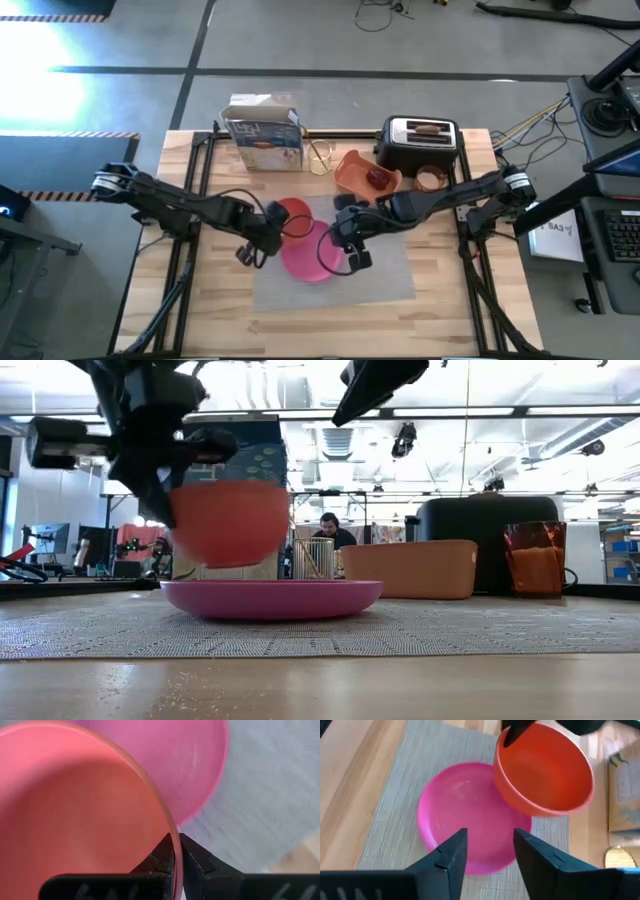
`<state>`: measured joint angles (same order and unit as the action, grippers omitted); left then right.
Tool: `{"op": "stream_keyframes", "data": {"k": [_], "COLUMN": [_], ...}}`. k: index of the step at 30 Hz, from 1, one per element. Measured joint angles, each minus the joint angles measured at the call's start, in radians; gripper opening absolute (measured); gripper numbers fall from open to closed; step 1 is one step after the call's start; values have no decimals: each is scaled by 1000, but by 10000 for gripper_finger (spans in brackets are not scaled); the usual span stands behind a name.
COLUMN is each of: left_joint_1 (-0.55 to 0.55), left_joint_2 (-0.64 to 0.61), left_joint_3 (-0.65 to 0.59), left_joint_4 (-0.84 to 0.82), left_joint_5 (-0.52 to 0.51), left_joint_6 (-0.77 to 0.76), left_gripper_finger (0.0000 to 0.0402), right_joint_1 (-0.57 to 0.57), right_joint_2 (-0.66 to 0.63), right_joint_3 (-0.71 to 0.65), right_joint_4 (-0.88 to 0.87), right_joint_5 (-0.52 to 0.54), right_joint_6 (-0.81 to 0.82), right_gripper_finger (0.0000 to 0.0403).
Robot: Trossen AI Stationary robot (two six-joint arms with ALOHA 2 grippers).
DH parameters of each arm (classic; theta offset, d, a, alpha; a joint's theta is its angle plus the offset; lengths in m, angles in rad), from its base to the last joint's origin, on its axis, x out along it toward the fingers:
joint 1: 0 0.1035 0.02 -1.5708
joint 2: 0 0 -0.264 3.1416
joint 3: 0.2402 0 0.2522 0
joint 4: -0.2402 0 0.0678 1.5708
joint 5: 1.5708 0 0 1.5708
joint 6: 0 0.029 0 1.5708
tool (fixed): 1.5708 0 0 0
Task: Arrange a breakfast setting
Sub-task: Put the orange bowl on the gray table mat
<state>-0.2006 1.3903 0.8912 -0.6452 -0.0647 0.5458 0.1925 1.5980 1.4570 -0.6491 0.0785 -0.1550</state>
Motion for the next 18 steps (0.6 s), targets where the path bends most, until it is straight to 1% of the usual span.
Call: {"op": "stream_keyframes", "data": {"k": [3,5,11,15,18], "left_joint_1": [-7,-11,-20,-30,-29], "left_joint_2": [32,52,99,107,107], "left_joint_3": [44,73,124,138,147], "left_joint_4": [20,18,32,78,104], "left_joint_5": [42,61,174,184,183], "left_joint_6": [33,53,60,99,100], "left_gripper_finger": [0,0,0,0,0], "right_joint_1": [4,8,15,18,19], "right_joint_2": [12,24,39,49,52], "right_joint_3": [-3,-5,-4,-5,-5], "right_joint_4": [-7,-5,3,6,2], "right_joint_5": [-1,0,0,-1,-2], "right_joint_6": [-75,-143,-248,-275,-266], "right_gripper_finger": [170,172,157,145,139]}}
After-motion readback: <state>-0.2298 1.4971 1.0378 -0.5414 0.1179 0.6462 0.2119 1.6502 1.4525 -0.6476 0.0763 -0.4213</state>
